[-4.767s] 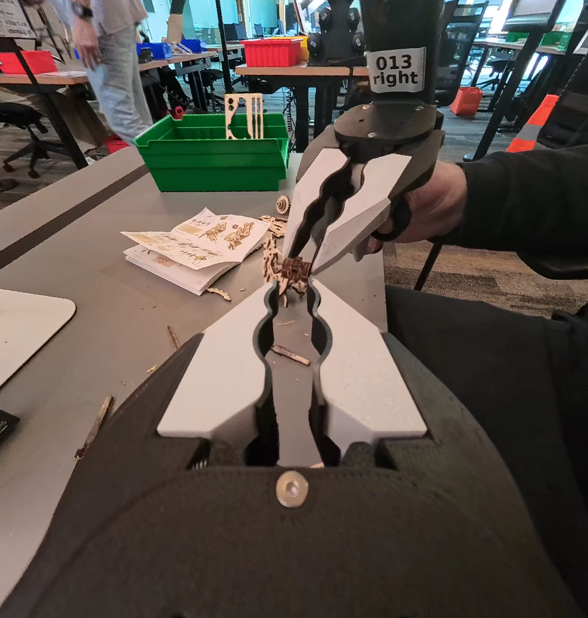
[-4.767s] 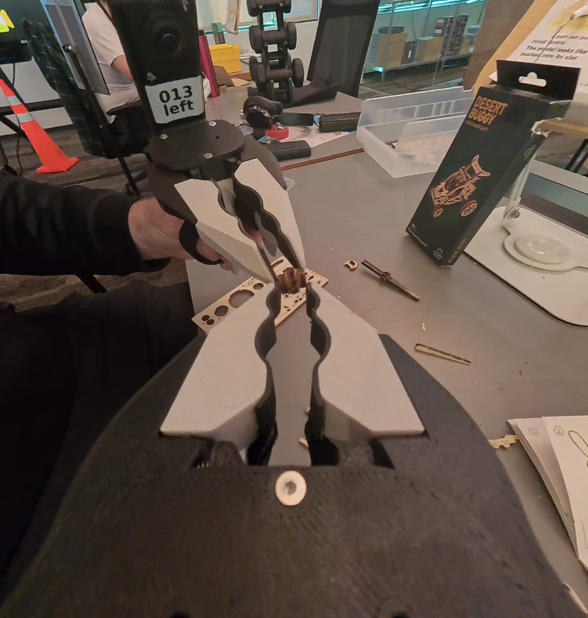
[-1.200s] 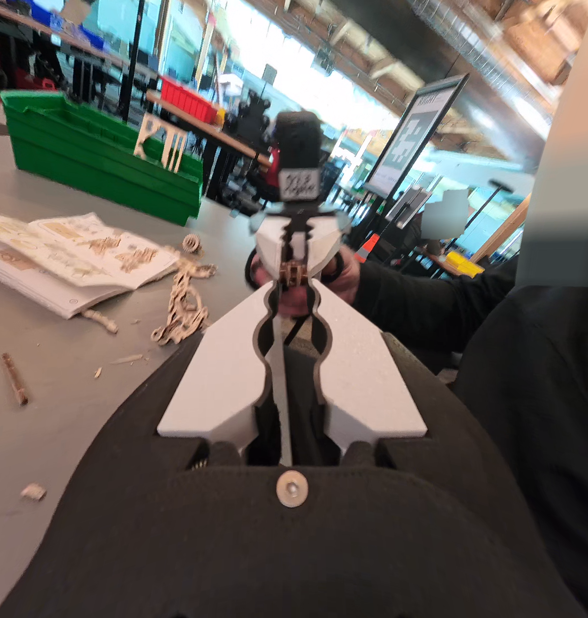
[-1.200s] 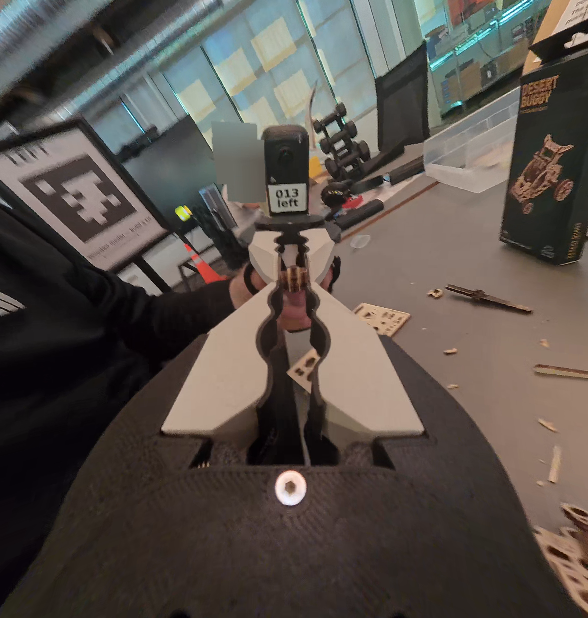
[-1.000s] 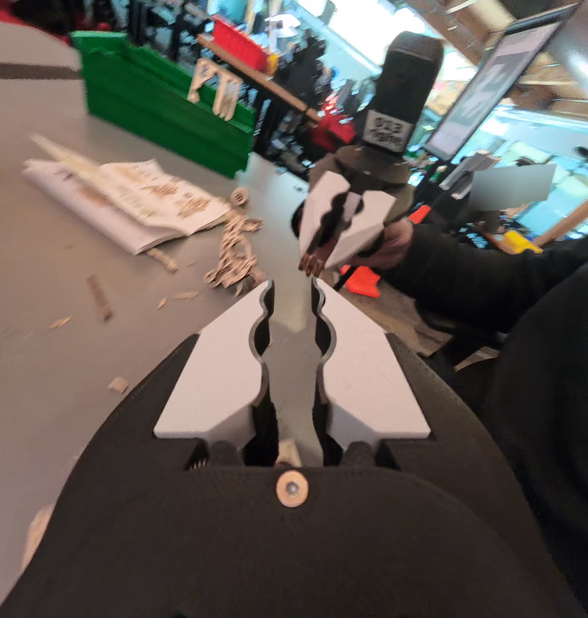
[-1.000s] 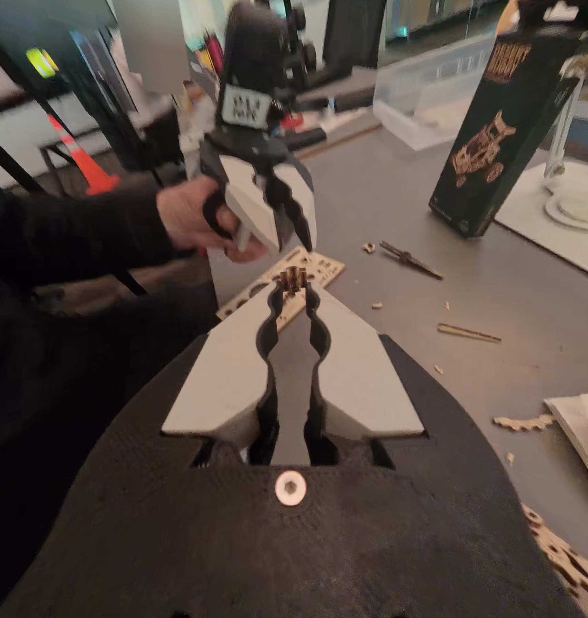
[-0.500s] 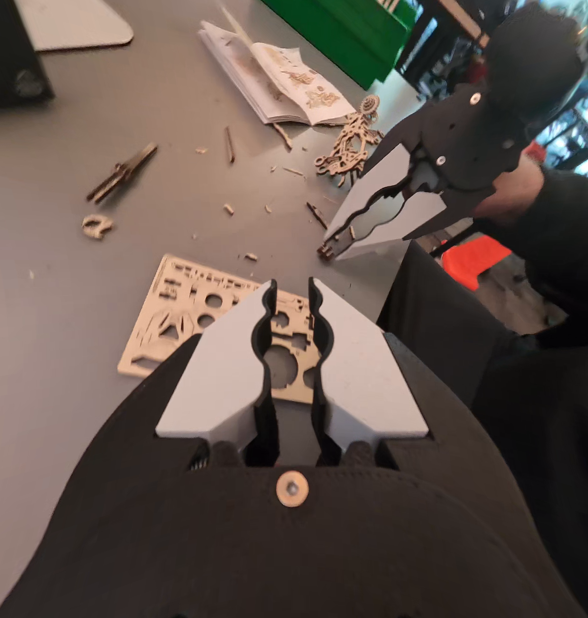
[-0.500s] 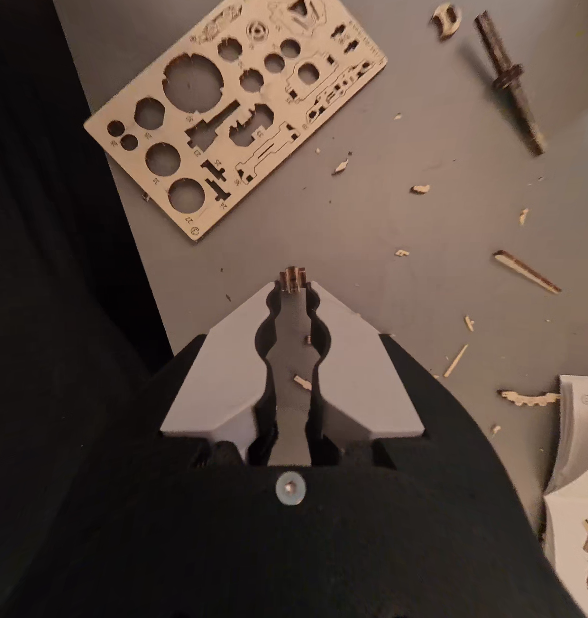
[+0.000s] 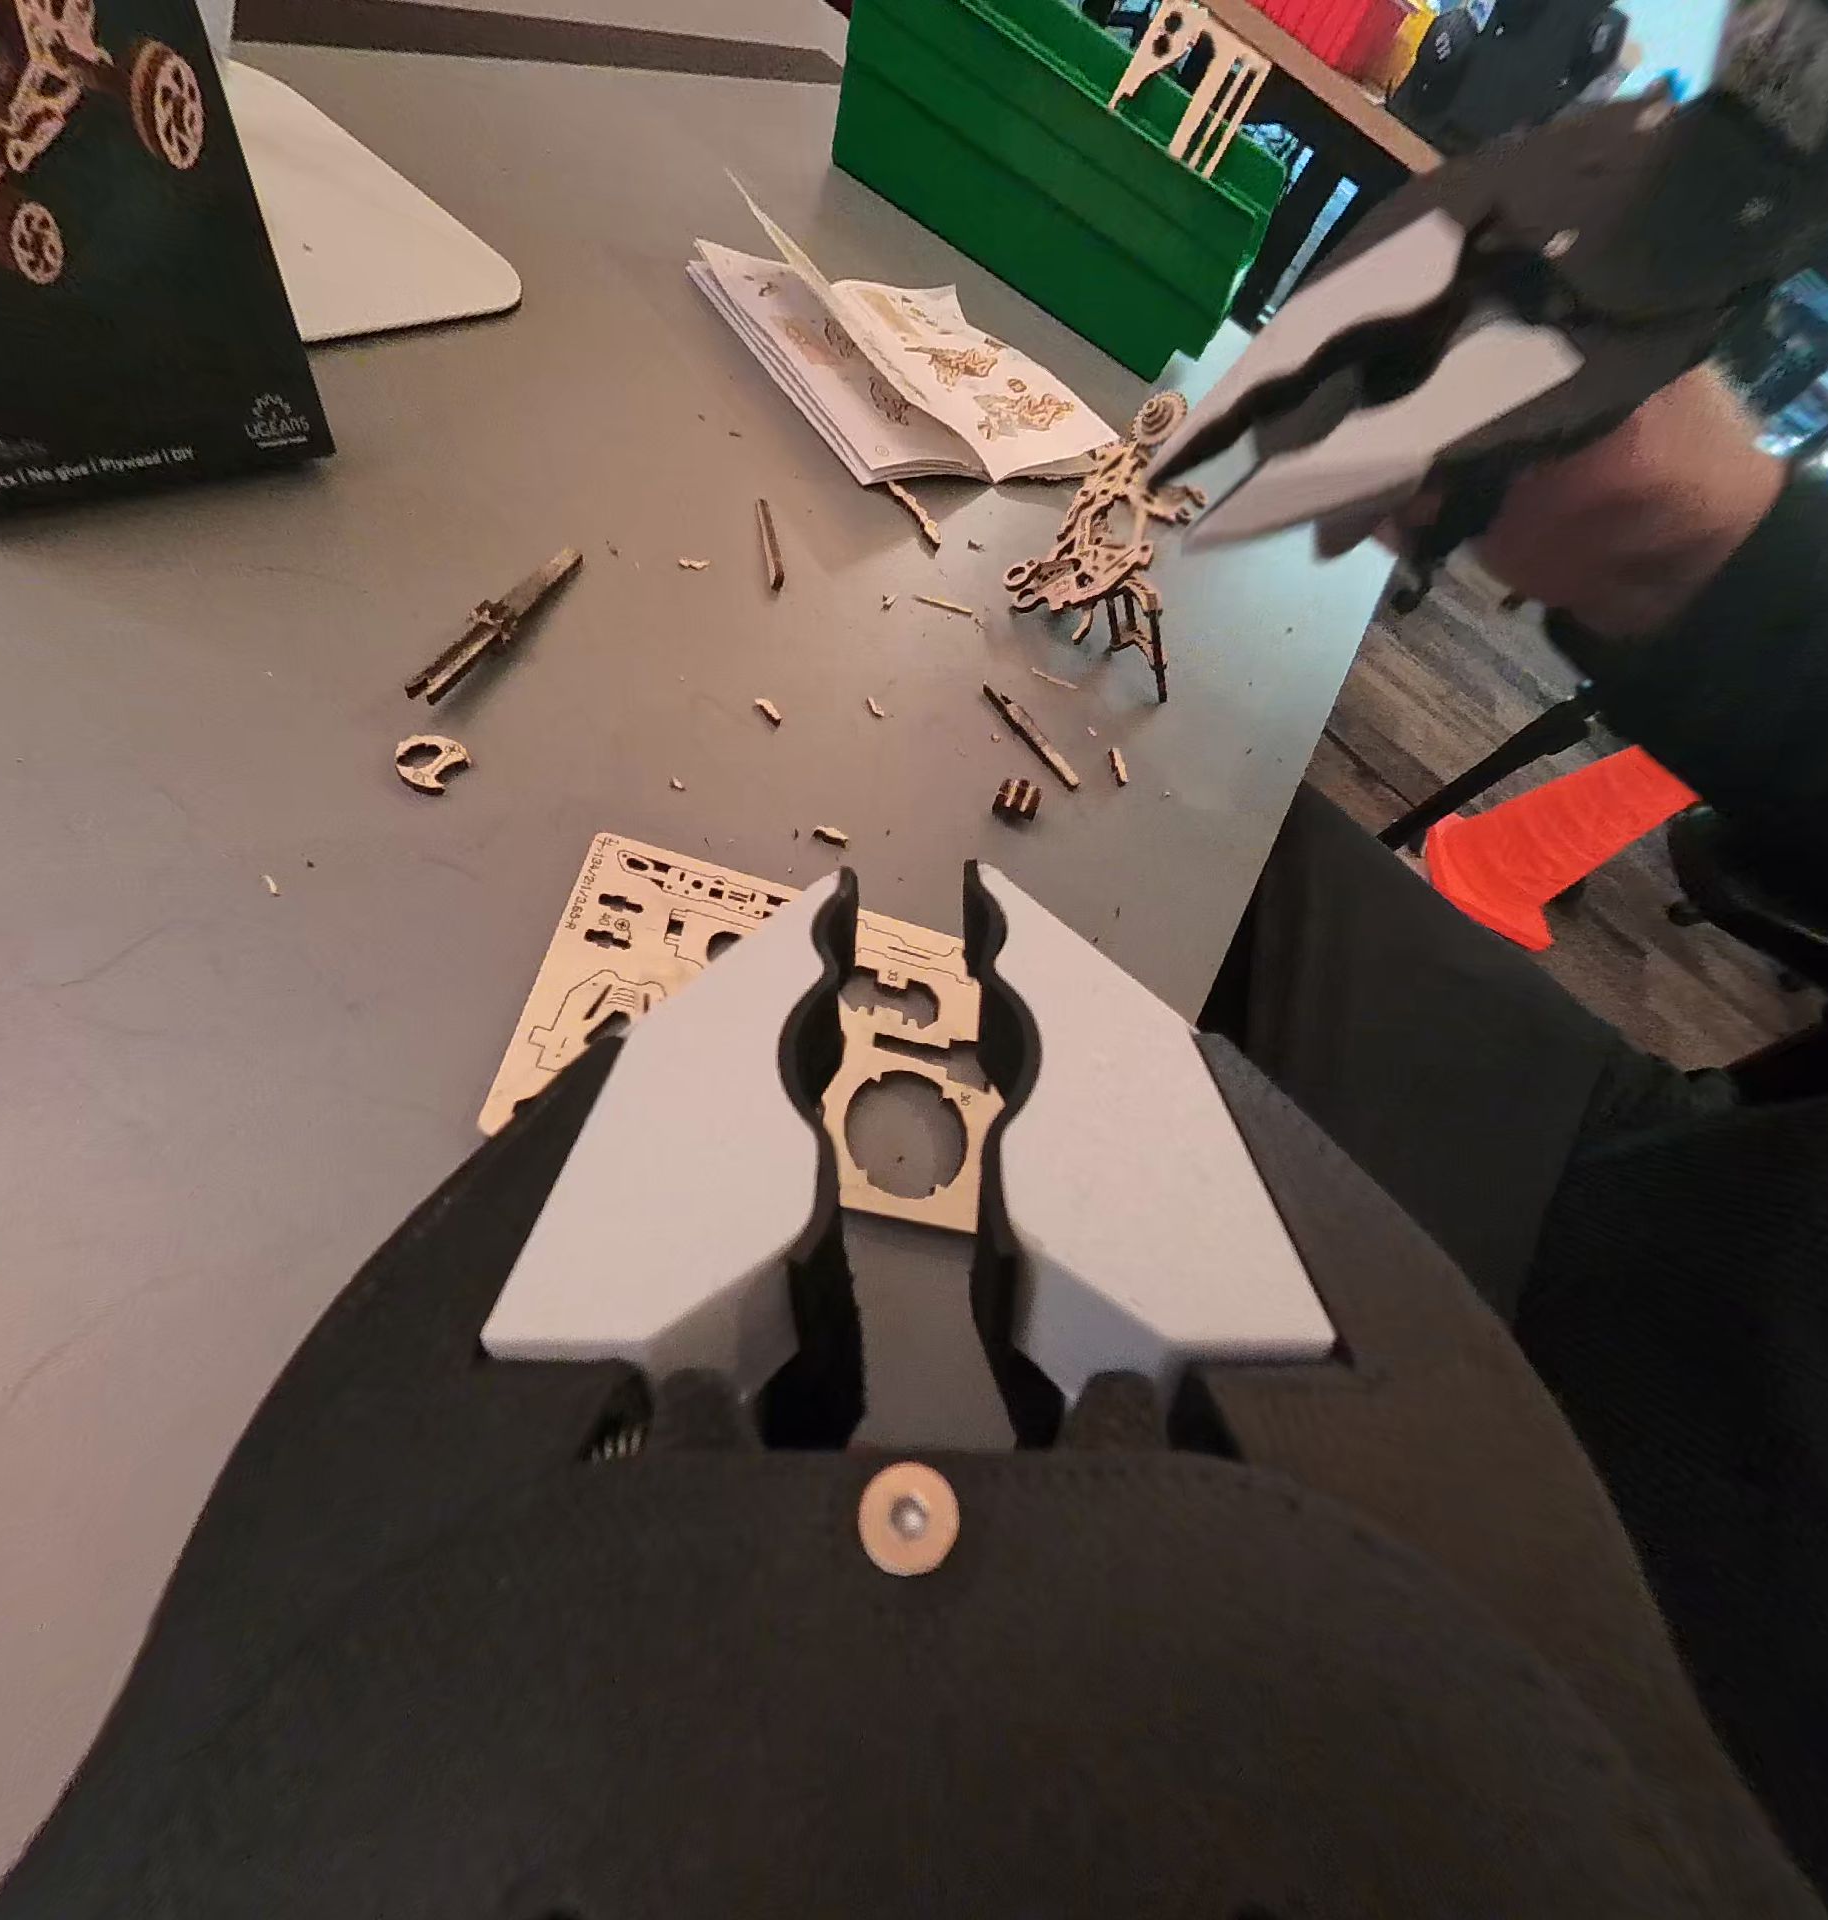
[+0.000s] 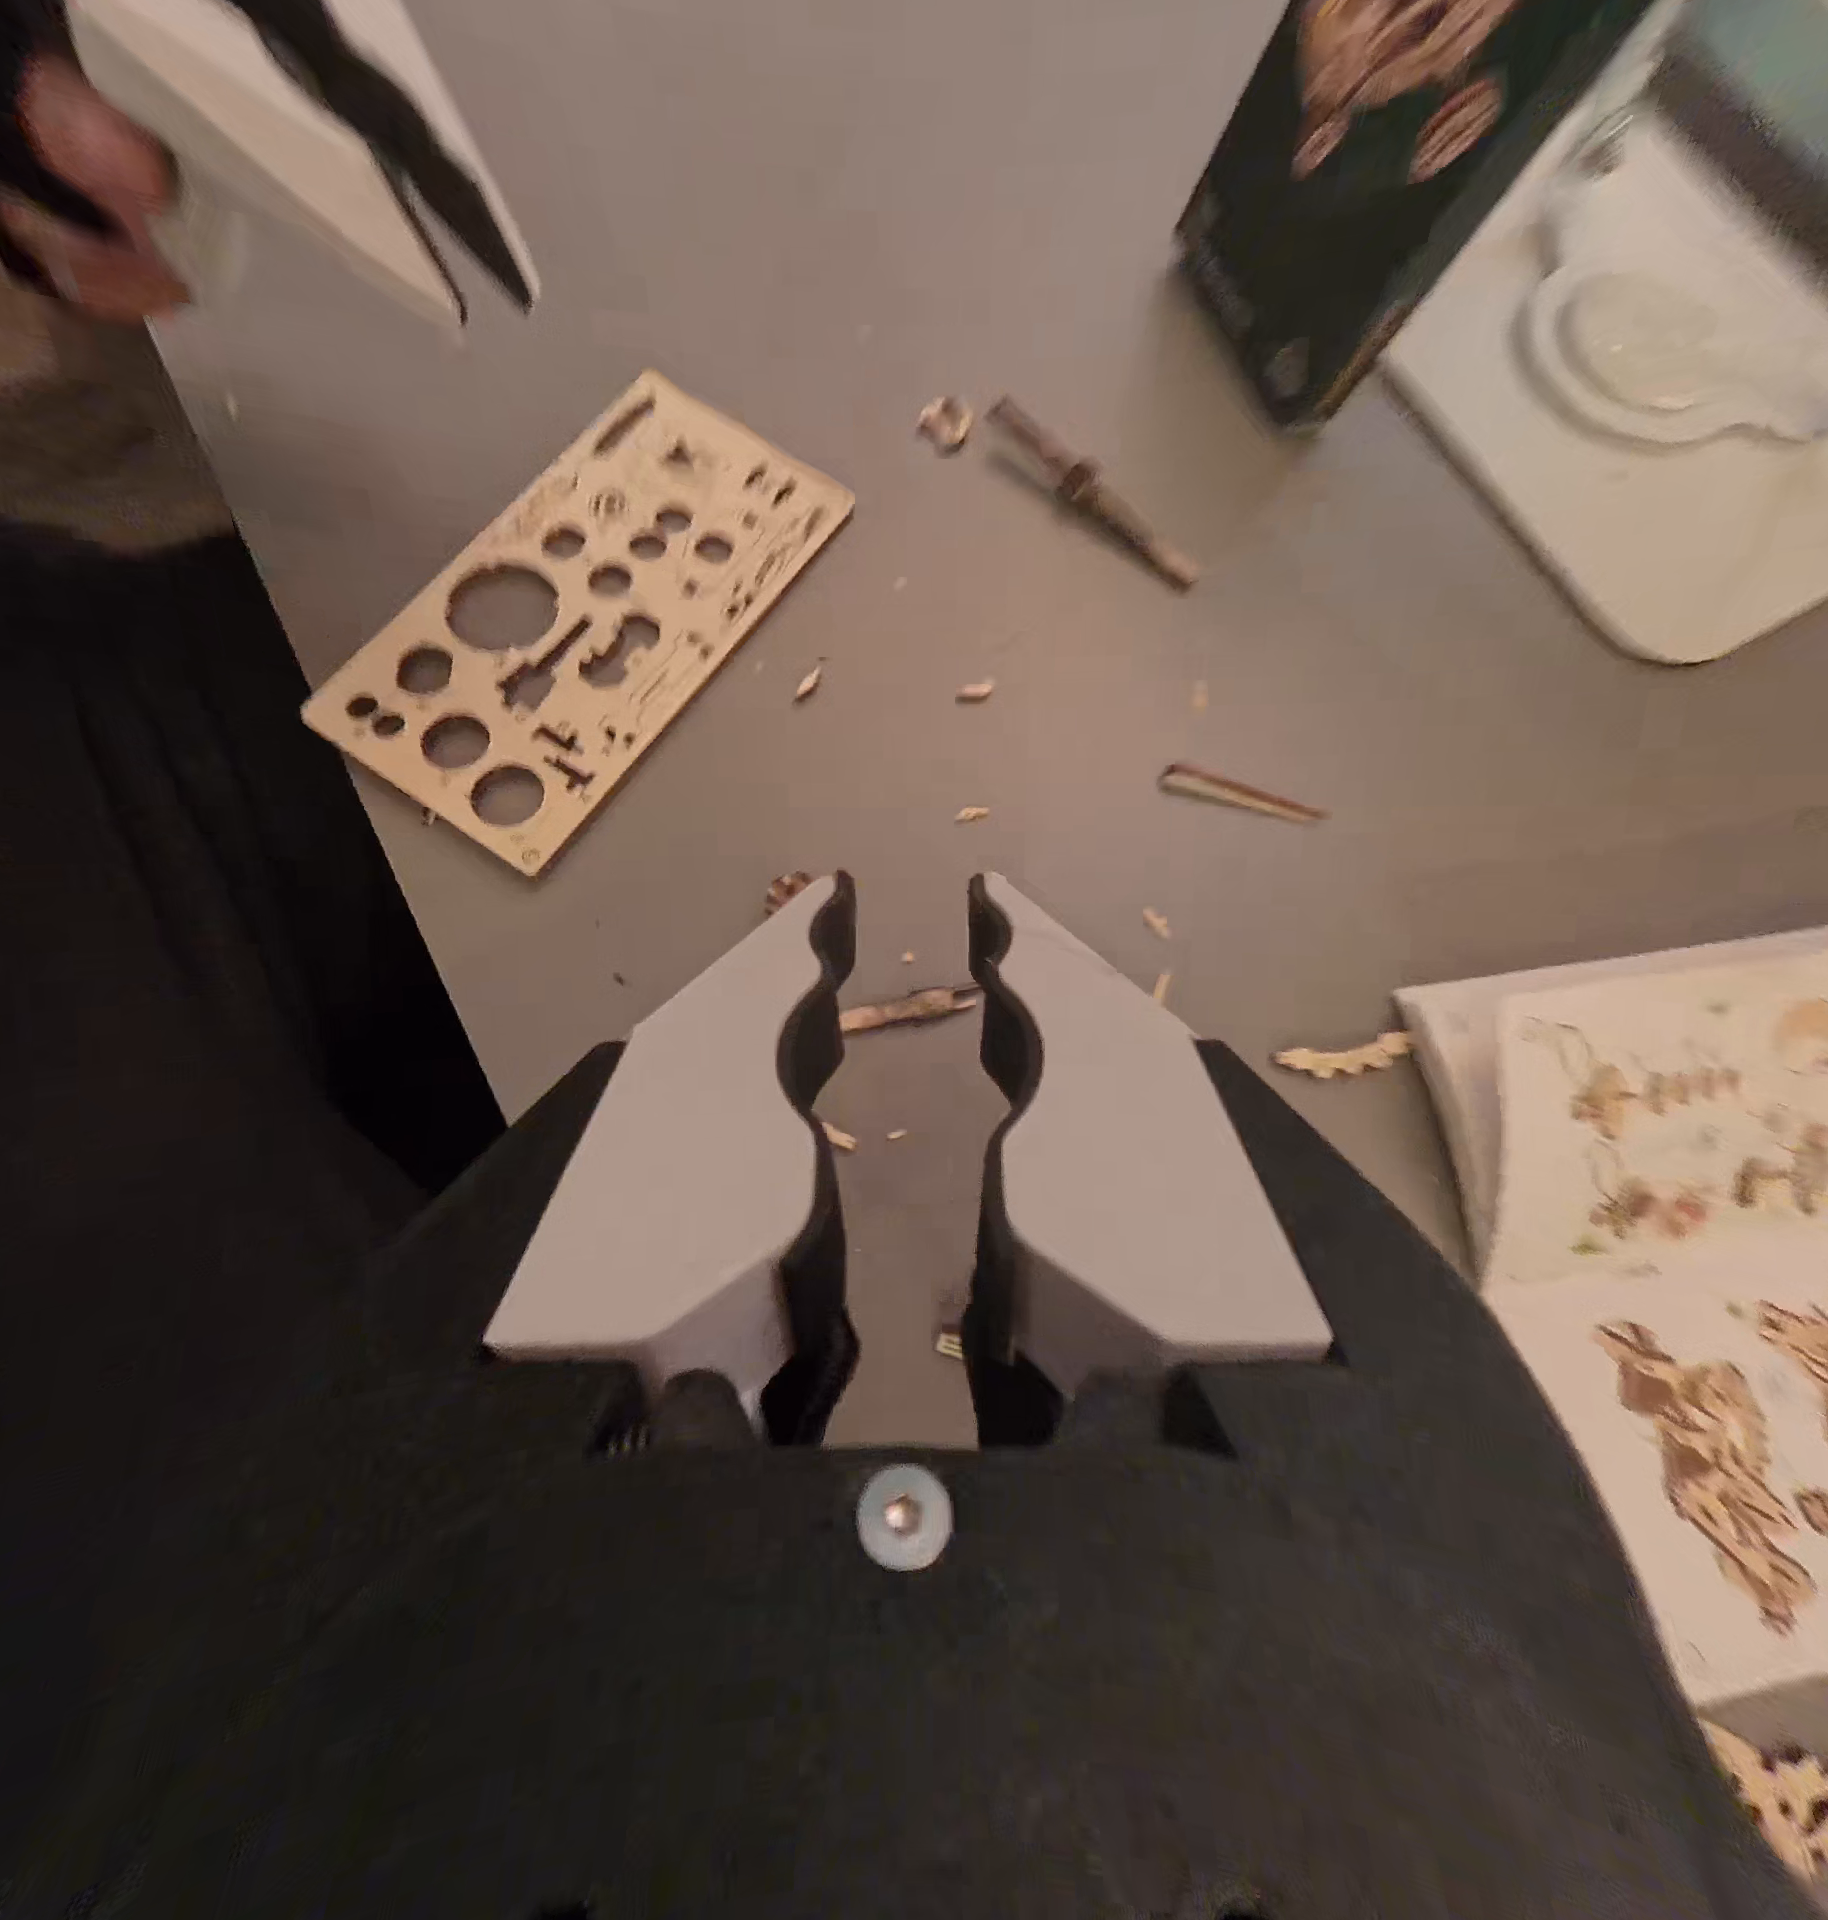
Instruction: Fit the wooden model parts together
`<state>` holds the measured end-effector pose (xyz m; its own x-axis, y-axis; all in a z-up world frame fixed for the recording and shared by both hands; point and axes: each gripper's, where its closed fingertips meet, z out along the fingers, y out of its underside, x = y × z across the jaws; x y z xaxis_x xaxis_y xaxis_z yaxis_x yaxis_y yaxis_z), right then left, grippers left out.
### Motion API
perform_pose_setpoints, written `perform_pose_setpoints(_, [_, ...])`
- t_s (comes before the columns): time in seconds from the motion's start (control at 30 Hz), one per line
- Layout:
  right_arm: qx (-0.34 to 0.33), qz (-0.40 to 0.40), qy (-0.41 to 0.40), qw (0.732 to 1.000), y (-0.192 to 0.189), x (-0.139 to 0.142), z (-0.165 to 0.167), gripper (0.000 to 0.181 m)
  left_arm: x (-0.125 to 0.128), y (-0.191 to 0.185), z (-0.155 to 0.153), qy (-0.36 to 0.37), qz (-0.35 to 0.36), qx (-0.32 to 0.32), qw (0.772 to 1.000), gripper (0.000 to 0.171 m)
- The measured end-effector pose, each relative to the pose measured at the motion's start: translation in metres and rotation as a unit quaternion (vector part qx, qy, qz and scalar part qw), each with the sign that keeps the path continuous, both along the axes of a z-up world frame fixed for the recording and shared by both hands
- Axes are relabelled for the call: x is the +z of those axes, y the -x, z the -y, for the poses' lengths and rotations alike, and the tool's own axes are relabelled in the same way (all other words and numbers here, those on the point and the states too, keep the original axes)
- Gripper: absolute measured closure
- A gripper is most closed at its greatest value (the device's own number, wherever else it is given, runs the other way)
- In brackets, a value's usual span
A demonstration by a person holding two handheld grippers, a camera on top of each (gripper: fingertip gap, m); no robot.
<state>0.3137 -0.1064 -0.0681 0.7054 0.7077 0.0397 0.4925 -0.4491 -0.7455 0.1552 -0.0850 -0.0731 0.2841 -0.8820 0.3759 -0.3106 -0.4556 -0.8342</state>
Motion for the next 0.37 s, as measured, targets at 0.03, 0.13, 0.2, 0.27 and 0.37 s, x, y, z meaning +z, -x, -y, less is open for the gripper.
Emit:
perform_pose_setpoints(0.03, [-0.015,-0.020,-0.018,1.000,-0.008,0.018,-0.001,0.163,0.000,0.002,-0.001,-0.005,-0.005,0.003,1.000,0.154])
perform_pose_setpoints(0.13, [-0.050,-0.118,-0.083,0.988,-0.036,0.103,0.006,0.156,-0.001,0.007,-0.005,-0.011,-0.012,0.013,1.000,0.153])
perform_pose_setpoints(0.2, [-0.053,-0.174,-0.144,0.973,-0.051,0.183,0.023,0.143,-0.006,0.011,-0.010,-0.009,-0.015,0.022,1.000,0.152])
perform_pose_setpoints(0.27, [-0.058,-0.182,-0.232,0.954,-0.066,0.268,0.048,0.134,-0.010,0.011,-0.013,-0.002,-0.011,0.029,1.000,0.152])
perform_pose_setpoints(0.37, [-0.080,-0.147,-0.355,0.920,-0.077,0.384,0.092,0.107,-0.015,0.009,-0.014,0.002,-0.012,0.033,0.999,0.151])
